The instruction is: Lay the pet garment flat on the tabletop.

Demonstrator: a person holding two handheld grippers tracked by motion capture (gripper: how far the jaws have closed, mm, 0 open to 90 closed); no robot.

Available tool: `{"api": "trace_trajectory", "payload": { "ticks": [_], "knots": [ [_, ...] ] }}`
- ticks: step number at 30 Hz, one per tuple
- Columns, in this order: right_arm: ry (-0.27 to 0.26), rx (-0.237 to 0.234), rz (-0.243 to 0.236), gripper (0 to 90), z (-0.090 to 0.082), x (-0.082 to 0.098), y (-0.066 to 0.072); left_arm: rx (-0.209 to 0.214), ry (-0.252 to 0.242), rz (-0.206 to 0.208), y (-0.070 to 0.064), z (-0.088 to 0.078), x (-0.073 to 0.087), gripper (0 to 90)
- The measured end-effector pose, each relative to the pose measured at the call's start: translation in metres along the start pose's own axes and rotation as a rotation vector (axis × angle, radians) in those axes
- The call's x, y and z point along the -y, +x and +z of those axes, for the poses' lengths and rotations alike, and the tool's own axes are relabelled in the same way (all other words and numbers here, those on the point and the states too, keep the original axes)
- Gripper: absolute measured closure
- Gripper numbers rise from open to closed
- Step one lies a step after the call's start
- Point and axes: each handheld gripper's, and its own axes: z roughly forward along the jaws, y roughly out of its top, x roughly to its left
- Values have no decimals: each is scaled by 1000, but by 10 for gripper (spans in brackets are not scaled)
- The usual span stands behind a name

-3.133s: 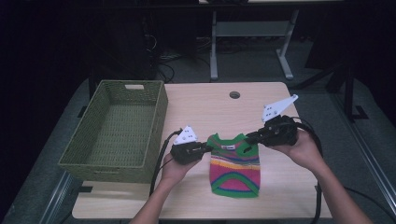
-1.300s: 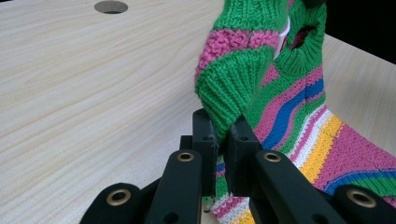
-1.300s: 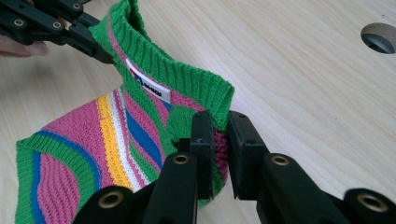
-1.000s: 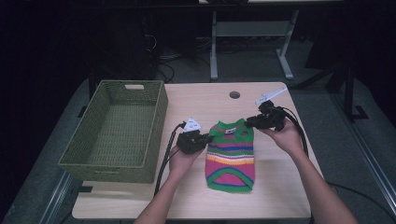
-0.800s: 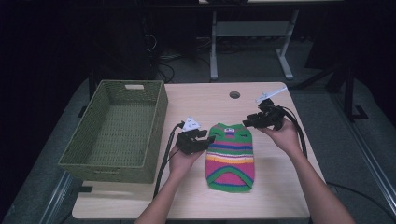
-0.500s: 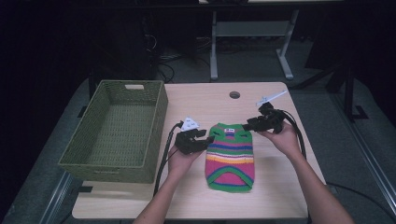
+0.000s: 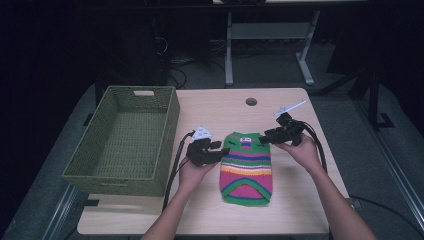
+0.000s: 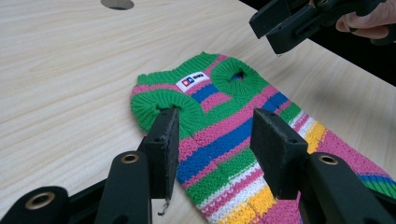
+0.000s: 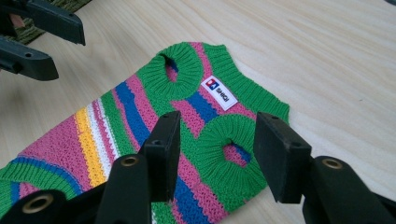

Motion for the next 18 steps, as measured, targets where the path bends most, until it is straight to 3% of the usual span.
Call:
{"api": "trace_trajectory", "payload": {
  "ticks": [18],
  "knots": [
    [-19, -4, 15, 470, -13, 13, -3, 8, -2, -6, -4, -3, -1, 481]
  ]
}}
